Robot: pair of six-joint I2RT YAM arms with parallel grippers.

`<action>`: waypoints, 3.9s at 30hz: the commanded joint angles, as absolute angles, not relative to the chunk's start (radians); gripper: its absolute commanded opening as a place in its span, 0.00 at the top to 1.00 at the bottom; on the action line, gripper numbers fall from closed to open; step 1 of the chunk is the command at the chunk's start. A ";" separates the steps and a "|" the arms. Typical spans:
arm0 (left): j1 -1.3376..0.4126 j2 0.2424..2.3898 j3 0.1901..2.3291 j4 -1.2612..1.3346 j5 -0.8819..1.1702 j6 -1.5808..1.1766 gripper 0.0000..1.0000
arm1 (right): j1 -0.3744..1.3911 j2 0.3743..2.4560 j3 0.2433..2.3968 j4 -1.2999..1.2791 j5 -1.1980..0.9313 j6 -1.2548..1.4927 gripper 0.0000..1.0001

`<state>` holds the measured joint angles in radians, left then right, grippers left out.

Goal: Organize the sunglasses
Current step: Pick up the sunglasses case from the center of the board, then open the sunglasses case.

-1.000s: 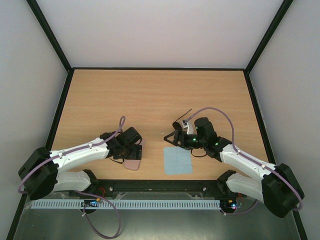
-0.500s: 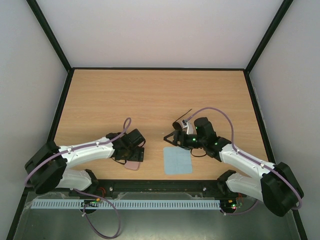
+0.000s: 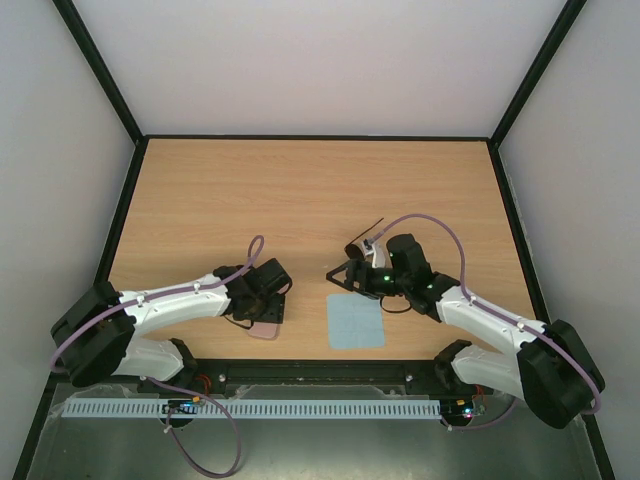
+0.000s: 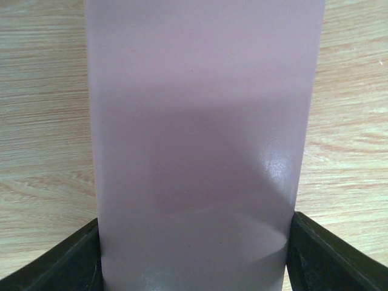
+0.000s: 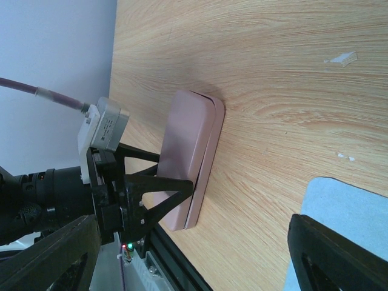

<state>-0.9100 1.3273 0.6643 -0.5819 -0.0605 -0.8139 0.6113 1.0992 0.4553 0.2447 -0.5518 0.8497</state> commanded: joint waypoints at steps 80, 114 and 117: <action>-0.772 0.878 0.595 -0.315 0.357 -0.918 0.38 | 0.866 1.408 0.596 0.298 -0.392 0.860 0.50; -0.713 0.880 0.561 -0.245 0.428 -0.912 0.38 | 0.866 1.501 0.644 0.261 -0.402 0.844 0.51; -0.710 0.882 0.549 -0.231 0.432 -0.918 0.38 | 0.867 1.500 0.644 0.260 -0.402 0.843 0.51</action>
